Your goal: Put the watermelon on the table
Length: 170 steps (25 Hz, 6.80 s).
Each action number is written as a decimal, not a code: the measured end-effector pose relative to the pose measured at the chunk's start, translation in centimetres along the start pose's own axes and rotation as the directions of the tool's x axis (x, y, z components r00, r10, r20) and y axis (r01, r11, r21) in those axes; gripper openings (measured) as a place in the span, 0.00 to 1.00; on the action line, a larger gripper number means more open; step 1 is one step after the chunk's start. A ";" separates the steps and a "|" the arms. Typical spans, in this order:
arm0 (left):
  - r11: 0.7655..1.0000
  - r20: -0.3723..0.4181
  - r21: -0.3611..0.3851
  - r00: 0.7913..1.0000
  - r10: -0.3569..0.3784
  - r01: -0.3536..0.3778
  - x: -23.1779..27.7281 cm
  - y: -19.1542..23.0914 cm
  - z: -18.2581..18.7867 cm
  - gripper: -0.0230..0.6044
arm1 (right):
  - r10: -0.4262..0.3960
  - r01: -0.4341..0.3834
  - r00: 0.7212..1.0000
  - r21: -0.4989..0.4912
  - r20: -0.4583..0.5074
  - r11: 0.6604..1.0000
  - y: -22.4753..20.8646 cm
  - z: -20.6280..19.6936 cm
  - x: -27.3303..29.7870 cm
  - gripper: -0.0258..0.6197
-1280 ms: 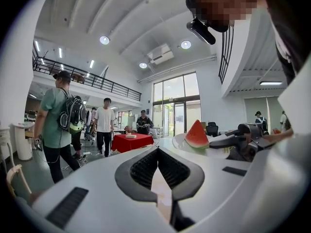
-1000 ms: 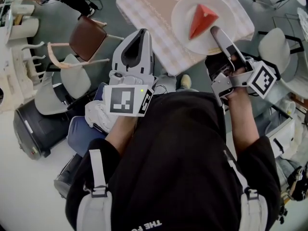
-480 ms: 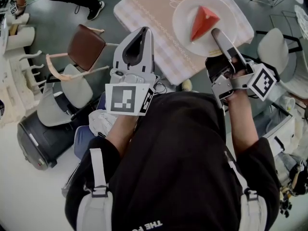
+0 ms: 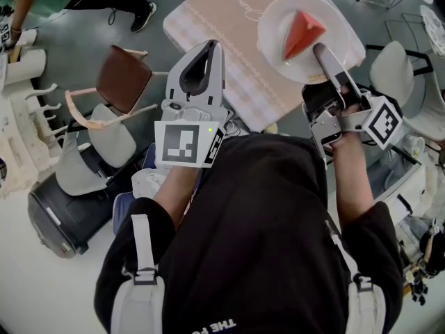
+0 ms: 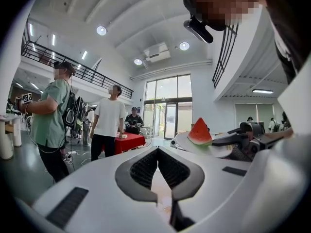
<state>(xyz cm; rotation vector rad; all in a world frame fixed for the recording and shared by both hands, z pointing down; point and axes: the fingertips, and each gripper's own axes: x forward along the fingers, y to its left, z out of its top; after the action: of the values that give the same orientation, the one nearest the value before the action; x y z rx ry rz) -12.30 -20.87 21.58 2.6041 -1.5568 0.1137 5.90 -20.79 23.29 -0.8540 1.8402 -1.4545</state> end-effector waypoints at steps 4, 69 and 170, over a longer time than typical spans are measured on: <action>1.000 -0.001 -0.011 1.000 -0.016 0.016 0.6 1.0 -0.1 0.05 | -0.010 0.010 1.000 -0.009 0.021 1.000 0.0 0.2 0.7 0.07; 0.999 -0.103 -0.035 0.994 0.033 -0.036 9.0 3.4 -4.9 0.05 | -0.059 0.064 0.992 0.043 -0.110 0.997 -9.6 3.5 6.2 0.07; 0.986 -0.350 -0.165 0.936 -0.034 -0.026 15.4 4.1 -31.9 0.05 | -0.464 0.481 0.877 0.190 -0.127 0.856 -42.2 0.0 2.7 0.09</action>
<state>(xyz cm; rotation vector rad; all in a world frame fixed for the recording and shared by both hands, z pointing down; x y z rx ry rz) -8.99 -32.10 55.22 2.3004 -1.3695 0.4063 8.68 -30.52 64.30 -1.2119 1.5437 -1.9741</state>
